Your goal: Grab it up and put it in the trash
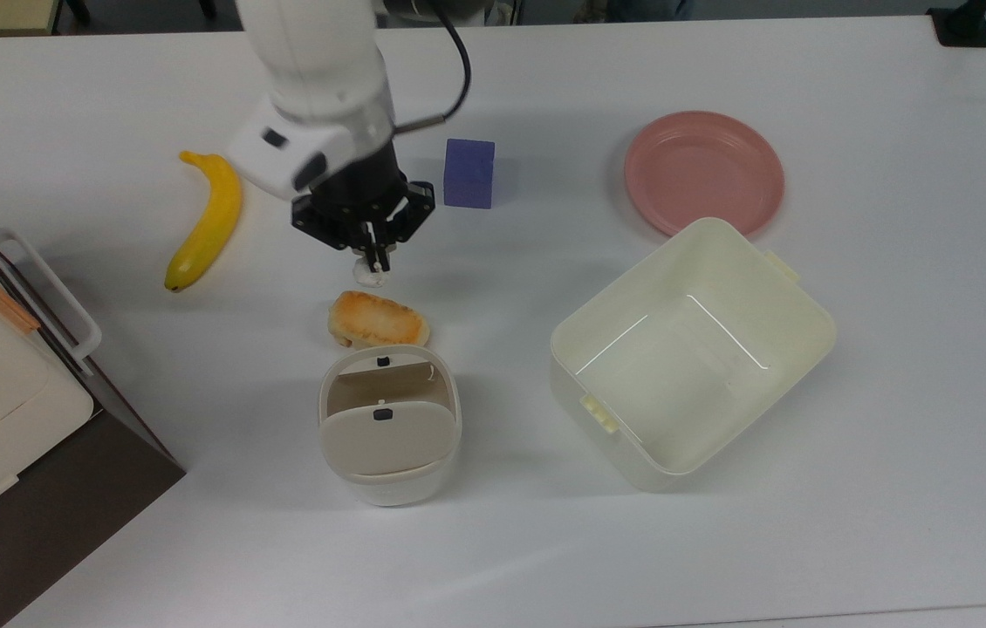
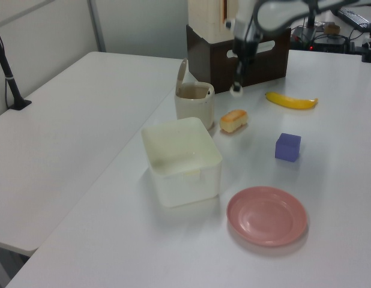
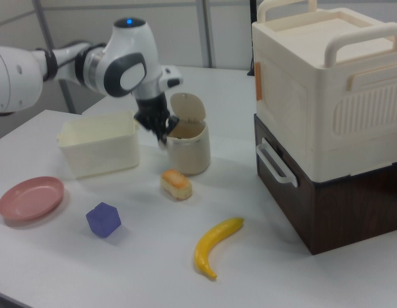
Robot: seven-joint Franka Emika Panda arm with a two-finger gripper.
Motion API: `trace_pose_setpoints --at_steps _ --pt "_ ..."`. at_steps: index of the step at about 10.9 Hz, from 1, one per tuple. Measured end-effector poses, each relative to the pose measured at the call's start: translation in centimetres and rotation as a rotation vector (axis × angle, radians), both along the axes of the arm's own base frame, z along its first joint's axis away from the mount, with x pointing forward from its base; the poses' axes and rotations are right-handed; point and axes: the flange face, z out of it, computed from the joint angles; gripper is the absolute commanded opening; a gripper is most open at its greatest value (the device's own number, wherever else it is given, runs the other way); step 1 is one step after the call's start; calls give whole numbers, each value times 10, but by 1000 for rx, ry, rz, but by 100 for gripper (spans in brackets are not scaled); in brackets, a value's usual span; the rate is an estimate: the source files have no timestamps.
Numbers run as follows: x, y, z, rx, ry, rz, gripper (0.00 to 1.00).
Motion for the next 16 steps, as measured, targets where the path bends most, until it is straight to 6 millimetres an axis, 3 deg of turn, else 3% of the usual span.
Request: trace_pose_setpoints --at_steps 1,2,3,4,7,10,12,16 --pt "7 -6 25 34 -81 -29 18" --pt "17 -11 47 62 -206 -74 54" --pt "26 -14 59 70 -319 -117 100" --pt "33 -16 57 71 -378 -152 100" --pt "48 -12 23 82 -400 -226 100" --pt "47 3 19 92 -355 -209 100" --pt "25 8 24 88 -163 -171 100" --pt "-49 -5 83 -42 141 -154 100"
